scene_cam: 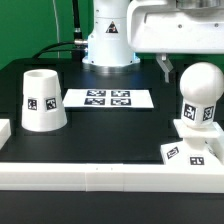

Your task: Assemble lamp

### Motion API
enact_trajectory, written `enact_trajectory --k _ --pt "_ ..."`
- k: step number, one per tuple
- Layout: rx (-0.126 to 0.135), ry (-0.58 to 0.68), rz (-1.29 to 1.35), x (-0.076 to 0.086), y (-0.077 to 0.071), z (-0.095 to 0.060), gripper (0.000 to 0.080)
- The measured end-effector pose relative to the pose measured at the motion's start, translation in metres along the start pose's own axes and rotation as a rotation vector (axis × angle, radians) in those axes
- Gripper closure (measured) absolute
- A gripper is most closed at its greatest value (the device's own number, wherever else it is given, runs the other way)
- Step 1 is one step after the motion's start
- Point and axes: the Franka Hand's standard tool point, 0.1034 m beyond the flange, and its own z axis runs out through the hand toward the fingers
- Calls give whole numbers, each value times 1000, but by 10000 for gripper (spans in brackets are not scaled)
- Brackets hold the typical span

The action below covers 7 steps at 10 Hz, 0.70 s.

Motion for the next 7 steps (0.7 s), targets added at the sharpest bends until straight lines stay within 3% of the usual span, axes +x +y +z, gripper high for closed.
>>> enact_trajectory --k 5,7 --pt "-1 0 -341 0 0 0 101" --pt "-26 10 -579 0 -1 0 101"
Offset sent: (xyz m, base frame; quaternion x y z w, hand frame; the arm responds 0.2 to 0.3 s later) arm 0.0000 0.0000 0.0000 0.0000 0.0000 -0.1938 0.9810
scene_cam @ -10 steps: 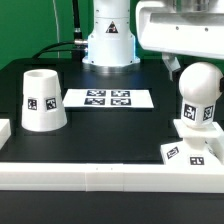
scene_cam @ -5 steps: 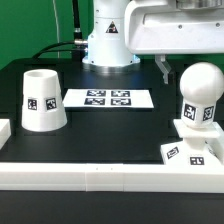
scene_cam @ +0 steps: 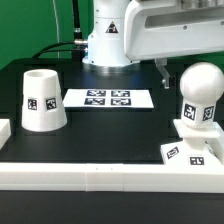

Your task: Assemble lamp

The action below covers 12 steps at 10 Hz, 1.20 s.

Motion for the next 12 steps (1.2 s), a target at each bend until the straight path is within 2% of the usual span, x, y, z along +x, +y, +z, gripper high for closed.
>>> enact_trajectory --k 1,4,10,12 --pt "-12 -1 -82 0 -2 0 101" --pt "-29 5 -311 2 0 -1 101" --pt "-42 -6 -706 2 6 -1 101" --pt "-67 -15 -931 3 8 0 101"
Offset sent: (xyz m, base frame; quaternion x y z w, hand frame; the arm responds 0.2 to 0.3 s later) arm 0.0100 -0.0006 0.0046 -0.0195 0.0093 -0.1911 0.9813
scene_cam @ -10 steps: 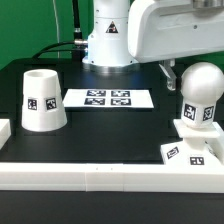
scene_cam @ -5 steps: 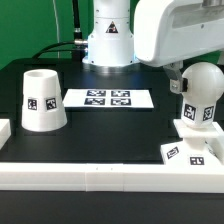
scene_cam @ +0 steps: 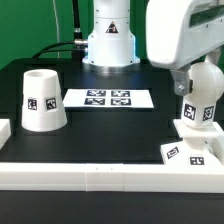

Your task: Assemble lamp

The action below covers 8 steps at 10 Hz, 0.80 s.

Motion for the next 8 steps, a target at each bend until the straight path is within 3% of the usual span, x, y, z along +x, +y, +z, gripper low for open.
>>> enact_trajectory --k 2,8 --pt "-22 -15 -223 3 1 2 101" --pt "-39 -69 -647 6 -2 6 101"
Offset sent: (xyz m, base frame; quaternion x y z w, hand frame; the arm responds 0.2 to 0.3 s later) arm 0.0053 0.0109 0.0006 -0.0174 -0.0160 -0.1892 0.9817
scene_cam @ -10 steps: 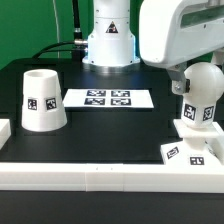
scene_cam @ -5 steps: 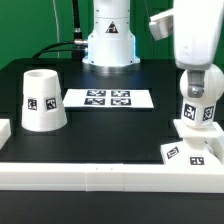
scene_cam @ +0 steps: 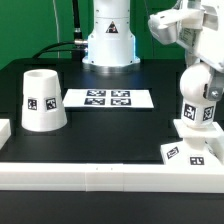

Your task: Assemble lamp

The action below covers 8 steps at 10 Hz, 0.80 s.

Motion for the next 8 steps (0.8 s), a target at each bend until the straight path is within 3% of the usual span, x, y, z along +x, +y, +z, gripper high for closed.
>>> enact_trajectory --k 2,3,8 --pt "2 -16 -78 -2 -1 1 101" --pt "4 -16 -67 -3 -1 1 211" --pt "5 -16 -31 -4 -1 1 223"
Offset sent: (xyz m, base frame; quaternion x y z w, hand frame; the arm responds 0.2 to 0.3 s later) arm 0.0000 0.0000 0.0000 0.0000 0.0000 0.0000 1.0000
